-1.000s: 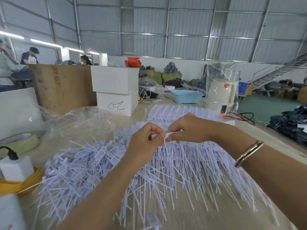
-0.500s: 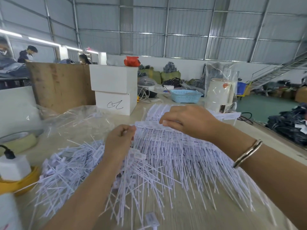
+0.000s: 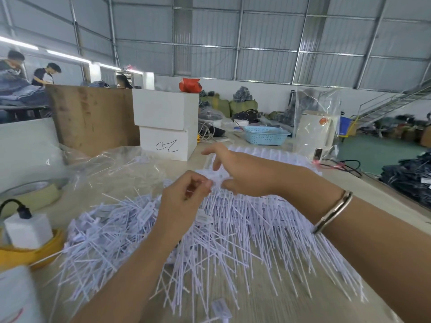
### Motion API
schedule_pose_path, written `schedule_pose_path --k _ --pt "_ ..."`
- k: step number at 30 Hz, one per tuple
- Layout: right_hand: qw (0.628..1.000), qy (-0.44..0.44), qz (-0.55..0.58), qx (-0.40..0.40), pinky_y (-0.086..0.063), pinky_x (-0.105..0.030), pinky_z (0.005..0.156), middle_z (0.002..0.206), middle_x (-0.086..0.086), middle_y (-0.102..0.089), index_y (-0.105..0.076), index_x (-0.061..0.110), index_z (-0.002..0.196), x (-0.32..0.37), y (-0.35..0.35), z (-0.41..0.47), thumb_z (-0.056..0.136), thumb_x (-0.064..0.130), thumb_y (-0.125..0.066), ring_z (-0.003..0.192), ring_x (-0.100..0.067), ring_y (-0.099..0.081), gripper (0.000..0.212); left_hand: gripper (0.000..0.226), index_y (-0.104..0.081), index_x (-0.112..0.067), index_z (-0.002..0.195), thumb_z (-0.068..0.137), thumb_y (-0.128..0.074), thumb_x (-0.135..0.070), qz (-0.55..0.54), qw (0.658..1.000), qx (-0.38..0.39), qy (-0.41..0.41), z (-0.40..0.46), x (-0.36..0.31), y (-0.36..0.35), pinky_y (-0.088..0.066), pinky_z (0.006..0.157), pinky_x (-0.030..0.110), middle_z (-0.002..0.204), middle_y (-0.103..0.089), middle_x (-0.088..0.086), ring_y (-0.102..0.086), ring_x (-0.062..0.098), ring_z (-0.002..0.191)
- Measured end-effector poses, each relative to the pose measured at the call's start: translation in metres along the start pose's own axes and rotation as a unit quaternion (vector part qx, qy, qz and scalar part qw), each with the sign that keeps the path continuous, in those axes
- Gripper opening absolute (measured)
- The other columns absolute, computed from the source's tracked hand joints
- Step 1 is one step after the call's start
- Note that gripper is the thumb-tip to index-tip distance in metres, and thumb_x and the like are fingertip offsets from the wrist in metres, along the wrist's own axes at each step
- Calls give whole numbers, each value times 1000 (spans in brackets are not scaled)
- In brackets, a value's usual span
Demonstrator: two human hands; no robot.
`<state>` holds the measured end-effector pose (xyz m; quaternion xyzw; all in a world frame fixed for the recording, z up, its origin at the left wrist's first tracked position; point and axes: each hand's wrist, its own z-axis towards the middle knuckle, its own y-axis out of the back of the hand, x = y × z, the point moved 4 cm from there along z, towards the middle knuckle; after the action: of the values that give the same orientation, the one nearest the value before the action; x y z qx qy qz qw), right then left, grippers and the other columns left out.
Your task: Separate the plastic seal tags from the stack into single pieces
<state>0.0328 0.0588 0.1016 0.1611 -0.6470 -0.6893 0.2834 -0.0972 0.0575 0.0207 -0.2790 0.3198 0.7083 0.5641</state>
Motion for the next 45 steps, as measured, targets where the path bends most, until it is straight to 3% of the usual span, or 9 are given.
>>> schedule_pose_path --k 3,6,14,23,28,34,40,43,45 --pt "993 -10 -120 -15 -36 -26 65 96 3 -58 -54 22 101 -6 10 -6 96 32 -51 86 -12 -54 12 24 -59 -40 74 91 -58 -24 -40 998 -41 -6 3 -4 5 -50 70 30 77 -70 -11 -68 7 79" --pt "994 1 -94 -51 -27 -22 54 64 15 -46 -47 36 70 -3 24 -12 97 35 -47 64 4 -43 27 20 -57 -32 81 94 -54 -18 -74 995 -58 -30 10 -16 8 -48 68 15 77 -70 -12 -66 4 76" --pt "992 19 -101 -70 -31 -23 59 92 12 -58 -63 29 105 5 22 -4 96 42 -43 80 -7 -47 26 14 -56 -13 77 90 -60 -15 -97 995 -28 -11 18 -34 -3 -45 57 12 62 -63 -4 -56 2 57" --pt "961 34 -170 -215 -25 -33 75 63 10 -43 -48 28 70 8 -23 -6 97 32 -46 50 -9 -26 28 40 -53 -20 49 87 -66 -27 -187 961 -43 199 6 5 -3 -45 53 20 48 -53 -3 -52 10 50" --pt "955 7 -210 -211 -21 -32 79 74 9 -44 -47 28 78 1 -37 -8 100 40 -34 62 -17 -38 28 27 -60 -14 66 85 -64 -33 222 967 -126 14 8 -3 15 -36 56 13 72 -52 -4 -51 5 61" --pt "950 11 -212 -229 -16 -31 74 84 6 -59 -57 28 90 1 -32 -7 100 41 -33 63 -16 -39 29 28 -51 -11 72 96 -52 -24 -171 951 0 259 2 19 -5 -40 52 25 49 -47 -4 -41 11 45" --pt "917 4 -287 -277 -40 -33 71 71 6 -57 -67 28 82 6 -37 -12 99 33 -39 51 -21 -49 33 27 -52 -9 69 96 -52 -11 -375 866 -82 320 0 29 -16 -35 36 17 45 -41 -2 -36 7 37" --pt "906 34 -231 -353 -41 -34 69 70 6 -61 -71 25 86 5 -29 -20 92 25 -53 45 -22 -48 20 28 -44 -13 71 99 -47 -11 -480 780 -154 371 2 40 -8 -33 35 13 43 -40 -5 -33 4 35" --pt "932 19 -170 -321 -35 -35 75 82 5 -64 -69 25 101 0 -20 -24 97 31 -36 56 -24 -55 34 27 -45 -14 72 99 -47 -14 -416 822 -164 353 3 46 5 -34 37 17 46 -40 -5 -34 5 37"
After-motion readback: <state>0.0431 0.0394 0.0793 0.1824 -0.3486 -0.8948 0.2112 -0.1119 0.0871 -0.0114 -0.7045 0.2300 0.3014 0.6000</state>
